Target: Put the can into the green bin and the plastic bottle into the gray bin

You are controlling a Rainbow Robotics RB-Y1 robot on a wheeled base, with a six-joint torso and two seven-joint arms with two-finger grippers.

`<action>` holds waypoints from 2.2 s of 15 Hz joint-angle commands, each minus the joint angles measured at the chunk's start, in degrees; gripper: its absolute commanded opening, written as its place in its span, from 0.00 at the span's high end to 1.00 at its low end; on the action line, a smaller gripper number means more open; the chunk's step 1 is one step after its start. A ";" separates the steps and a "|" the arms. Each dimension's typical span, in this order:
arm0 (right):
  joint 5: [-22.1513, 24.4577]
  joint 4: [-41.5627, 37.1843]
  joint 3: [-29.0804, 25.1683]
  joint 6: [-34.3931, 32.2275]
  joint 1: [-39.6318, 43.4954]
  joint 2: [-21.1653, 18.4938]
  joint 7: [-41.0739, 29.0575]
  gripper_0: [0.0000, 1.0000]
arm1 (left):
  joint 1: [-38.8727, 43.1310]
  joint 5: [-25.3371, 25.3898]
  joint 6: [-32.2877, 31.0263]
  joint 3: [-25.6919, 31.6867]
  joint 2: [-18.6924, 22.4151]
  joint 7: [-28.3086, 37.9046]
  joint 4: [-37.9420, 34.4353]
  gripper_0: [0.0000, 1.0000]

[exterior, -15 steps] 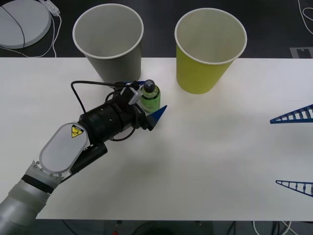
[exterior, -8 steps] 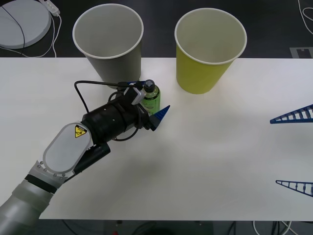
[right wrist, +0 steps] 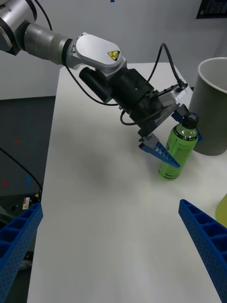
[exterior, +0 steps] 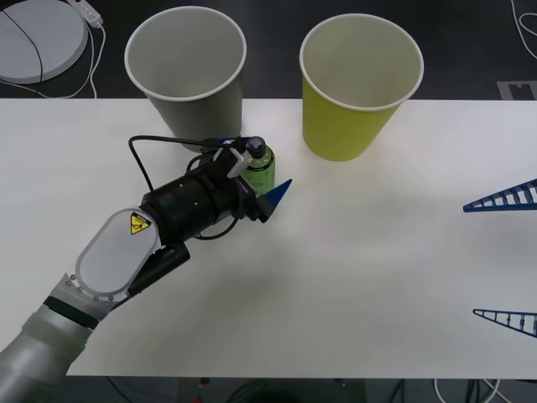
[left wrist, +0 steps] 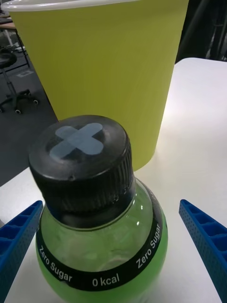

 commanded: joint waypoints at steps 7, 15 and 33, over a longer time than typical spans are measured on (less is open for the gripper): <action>0.00 0.00 0.00 0.00 0.00 0.00 0.00 0.00 | -0.08 -0.93 0.00 0.00 0.00 1.61 0.00 1.00; 0.00 0.00 0.00 0.00 0.00 0.00 0.00 0.00 | -0.08 -1.10 -0.09 0.00 0.71 2.31 -0.26 1.00; 0.00 0.00 0.00 0.00 0.00 0.00 0.00 0.00 | 6.34 6.28 -0.71 2.72 8.18 7.41 -8.96 1.00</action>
